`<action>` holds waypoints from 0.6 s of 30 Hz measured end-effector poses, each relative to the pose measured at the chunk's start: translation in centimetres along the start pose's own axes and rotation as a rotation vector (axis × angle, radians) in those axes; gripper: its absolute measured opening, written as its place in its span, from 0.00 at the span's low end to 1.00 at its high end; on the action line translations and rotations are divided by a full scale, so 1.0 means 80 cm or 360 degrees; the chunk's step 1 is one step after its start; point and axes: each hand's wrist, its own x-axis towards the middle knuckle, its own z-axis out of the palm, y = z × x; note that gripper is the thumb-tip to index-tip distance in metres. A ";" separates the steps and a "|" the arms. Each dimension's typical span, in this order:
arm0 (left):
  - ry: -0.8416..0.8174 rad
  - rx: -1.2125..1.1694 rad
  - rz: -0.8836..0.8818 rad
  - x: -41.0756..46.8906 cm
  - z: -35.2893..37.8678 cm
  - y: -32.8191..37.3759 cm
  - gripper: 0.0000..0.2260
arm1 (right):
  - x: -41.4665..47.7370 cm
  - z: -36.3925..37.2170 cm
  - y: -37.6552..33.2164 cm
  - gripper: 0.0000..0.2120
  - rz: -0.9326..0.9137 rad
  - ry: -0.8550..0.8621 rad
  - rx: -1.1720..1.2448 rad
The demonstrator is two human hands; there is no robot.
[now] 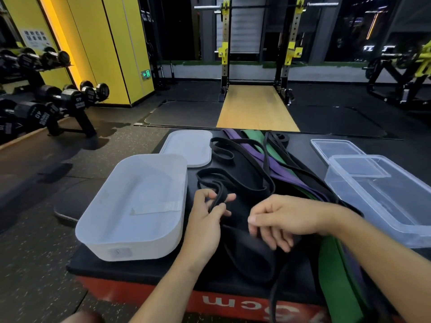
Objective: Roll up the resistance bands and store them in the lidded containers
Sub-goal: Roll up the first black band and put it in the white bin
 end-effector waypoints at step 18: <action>-0.0407 0.0427 0.0030 0.013 0.015 0.008 0.12 | 0.021 -0.016 0.008 0.19 -0.0388 0.0655 -0.1039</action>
